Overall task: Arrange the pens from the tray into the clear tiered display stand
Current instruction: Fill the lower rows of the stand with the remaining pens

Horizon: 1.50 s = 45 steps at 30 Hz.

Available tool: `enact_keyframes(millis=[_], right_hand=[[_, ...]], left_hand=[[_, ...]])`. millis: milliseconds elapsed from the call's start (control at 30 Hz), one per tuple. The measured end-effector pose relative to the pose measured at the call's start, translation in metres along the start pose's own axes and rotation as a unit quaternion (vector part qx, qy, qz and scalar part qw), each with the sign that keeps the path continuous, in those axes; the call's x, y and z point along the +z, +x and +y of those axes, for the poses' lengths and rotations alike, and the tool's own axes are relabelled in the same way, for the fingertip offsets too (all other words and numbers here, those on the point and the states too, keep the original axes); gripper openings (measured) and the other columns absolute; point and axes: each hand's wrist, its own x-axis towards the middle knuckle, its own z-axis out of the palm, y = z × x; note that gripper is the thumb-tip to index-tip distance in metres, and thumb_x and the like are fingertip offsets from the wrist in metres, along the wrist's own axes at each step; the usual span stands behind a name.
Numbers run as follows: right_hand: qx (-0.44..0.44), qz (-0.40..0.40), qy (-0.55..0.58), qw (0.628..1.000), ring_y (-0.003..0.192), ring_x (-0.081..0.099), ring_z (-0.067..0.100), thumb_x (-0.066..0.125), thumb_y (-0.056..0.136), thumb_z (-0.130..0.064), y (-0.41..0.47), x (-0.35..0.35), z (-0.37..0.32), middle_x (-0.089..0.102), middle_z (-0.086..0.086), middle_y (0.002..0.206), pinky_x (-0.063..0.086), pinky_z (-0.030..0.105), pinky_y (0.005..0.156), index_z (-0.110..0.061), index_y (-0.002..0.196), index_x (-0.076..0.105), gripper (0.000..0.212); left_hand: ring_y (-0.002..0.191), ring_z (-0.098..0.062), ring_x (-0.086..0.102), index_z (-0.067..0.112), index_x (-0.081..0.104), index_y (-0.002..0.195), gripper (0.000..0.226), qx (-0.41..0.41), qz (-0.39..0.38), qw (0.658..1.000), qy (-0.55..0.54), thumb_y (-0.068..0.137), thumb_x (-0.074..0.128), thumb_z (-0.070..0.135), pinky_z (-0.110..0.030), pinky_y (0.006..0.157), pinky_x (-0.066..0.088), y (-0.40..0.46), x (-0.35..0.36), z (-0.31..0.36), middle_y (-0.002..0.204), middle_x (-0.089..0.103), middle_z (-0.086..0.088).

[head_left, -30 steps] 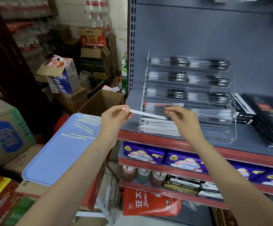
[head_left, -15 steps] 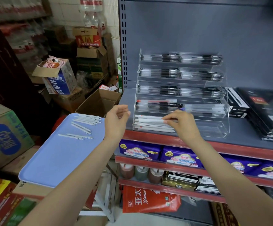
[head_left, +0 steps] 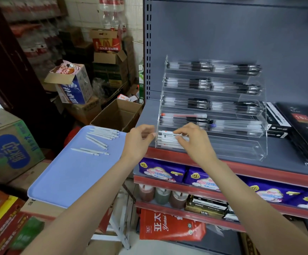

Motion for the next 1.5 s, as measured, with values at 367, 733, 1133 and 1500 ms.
enact_keyframes(millis=[367, 733, 1133, 1500], right_hand=[[-0.080, -0.109, 0.081, 0.987, 0.094, 0.053, 0.009, 0.047, 0.095, -0.013, 0.023, 0.121, -0.120, 0.053, -0.002, 0.110, 0.037, 0.016, 0.080, -0.016, 0.117, 0.063, 0.027], [0.107, -0.269, -0.058, 0.955, 0.123, 0.038, 0.030, 0.046, 0.098, -0.026, 0.078, 0.284, -0.132, 0.039, 0.014, 0.131, 0.043, 0.039, 0.097, -0.009, 0.140, 0.033, 0.047], [0.135, -0.217, -0.129, 0.958, 0.116, 0.040, 0.032, 0.055, 0.093, -0.028, 0.095, 0.343, -0.145, 0.043, 0.016, 0.123, 0.043, 0.039, 0.091, -0.007, 0.122, 0.042, 0.038], [0.139, -0.315, -0.096, 0.934, 0.109, 0.047, 0.035, 0.057, 0.092, -0.019, 0.096, 0.334, -0.133, 0.048, 0.019, 0.116, 0.041, 0.040, 0.086, -0.003, 0.109, 0.052, 0.023]], left_hand=[[0.093, -0.017, 0.060, 0.011, 0.061, 0.113, 0.022, -0.032, 0.027, 0.985, 0.168, 0.093, 0.052, 0.012, -0.023, 0.080, 0.046, -0.005, -0.100, -0.114, 0.107, 0.065, -0.005], [0.135, -0.027, 0.029, 0.006, 0.027, 0.144, 0.051, -0.123, -0.165, 0.905, 0.373, 0.094, 0.039, 0.007, -0.036, 0.105, 0.032, 0.047, -0.173, -0.265, 0.149, 0.028, -0.010], [0.117, -0.033, 0.041, 0.008, 0.024, 0.145, 0.057, -0.063, -0.209, 0.889, 0.402, 0.092, 0.044, 0.007, -0.042, 0.098, 0.038, 0.074, -0.170, -0.316, 0.133, 0.039, -0.016], [0.095, -0.029, 0.050, 0.006, 0.054, 0.103, 0.022, 0.077, -0.342, 0.851, 0.391, 0.086, 0.047, 0.018, -0.040, 0.084, 0.046, 0.091, -0.160, -0.308, 0.104, 0.047, -0.010]])
